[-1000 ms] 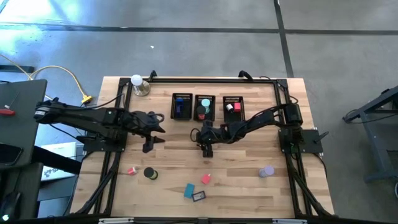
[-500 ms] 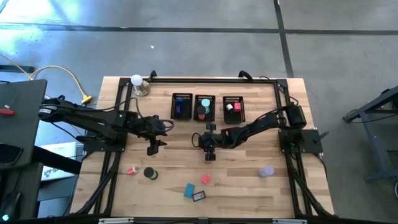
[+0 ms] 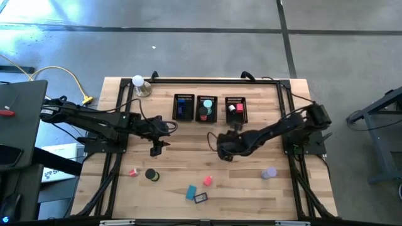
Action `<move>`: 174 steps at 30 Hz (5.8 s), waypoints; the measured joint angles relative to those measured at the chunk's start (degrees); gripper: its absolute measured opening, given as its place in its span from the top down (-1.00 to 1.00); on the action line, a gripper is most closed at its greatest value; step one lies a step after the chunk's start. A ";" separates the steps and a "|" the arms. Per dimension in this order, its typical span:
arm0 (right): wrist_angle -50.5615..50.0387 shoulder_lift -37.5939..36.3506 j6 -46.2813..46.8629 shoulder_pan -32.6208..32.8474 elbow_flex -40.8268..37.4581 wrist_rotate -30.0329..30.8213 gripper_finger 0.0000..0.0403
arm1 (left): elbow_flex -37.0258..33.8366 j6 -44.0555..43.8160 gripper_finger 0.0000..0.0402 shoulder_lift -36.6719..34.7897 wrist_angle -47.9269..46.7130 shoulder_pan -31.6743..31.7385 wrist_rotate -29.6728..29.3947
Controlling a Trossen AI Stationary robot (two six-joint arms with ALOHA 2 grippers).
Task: Pick & Place Office items
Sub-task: Put the green charger adapter into the right black bin, then put the light purple hourglass into the middle black bin
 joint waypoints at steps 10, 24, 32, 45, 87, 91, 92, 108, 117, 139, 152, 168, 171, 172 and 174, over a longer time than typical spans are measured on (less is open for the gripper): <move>-13.04 -7.03 16.76 -9.98 0.03 5.02 0.40 | 0.00 1.20 -0.05 -0.02 2.79 -0.02 0.00; -1.00 -5.65 6.90 -30.44 -1.05 -5.48 0.39 | -0.02 0.77 -0.05 -0.02 2.69 -0.02 0.02; 1.91 -3.46 5.87 -33.38 -0.98 -11.77 0.35 | -0.02 1.18 -0.05 -0.02 2.56 -0.02 0.02; 3.04 -2.09 5.84 -32.87 -1.01 -10.54 0.10 | -0.02 1.18 -0.05 -0.02 2.53 -0.02 0.04; -7.30 -24.62 24.27 -2.13 -1.01 -14.43 0.04 | -0.02 6.65 -0.05 -0.04 10.95 -0.02 0.44; -9.68 -24.62 30.24 -2.09 -1.01 -14.05 -0.15 | -0.02 6.23 -0.05 -0.04 10.95 -0.04 0.46; -11.04 -24.57 32.39 -2.15 -1.01 -13.43 -0.21 | -0.02 6.21 -0.05 -0.04 10.95 -0.17 0.46; -27.41 -25.15 54.62 -0.13 -1.01 -25.39 -0.74 | -0.04 6.71 -0.05 5.03 11.19 -1.22 0.61; -35.92 -25.17 73.41 12.19 -1.01 -30.77 -0.72 | -0.04 9.19 -0.05 7.28 11.40 -1.22 -0.27; -31.75 -24.43 68.67 25.77 -1.01 -29.12 -0.72 | -0.04 3.61 -0.05 7.28 21.02 -1.21 -0.37; -26.25 -23.46 68.89 26.11 -1.01 -26.62 -0.72 | -0.04 1.97 -0.05 7.28 23.55 -1.25 -0.35; -32.19 -23.42 75.05 24.32 -1.01 -28.92 -0.72 | -0.04 1.99 -0.05 7.28 23.56 -1.25 -0.33; -32.12 -22.36 74.94 24.56 -1.01 -29.42 -0.72 | -0.04 2.01 -0.05 7.28 23.54 -1.25 -0.33; -32.39 -21.75 74.85 24.63 -1.01 -29.43 -0.72 | -0.04 2.01 -0.05 7.28 23.54 -1.25 -0.33; -32.74 -20.77 74.77 24.91 -1.01 -30.15 -0.72 | -0.04 2.01 -0.05 7.28 23.54 -1.25 -0.33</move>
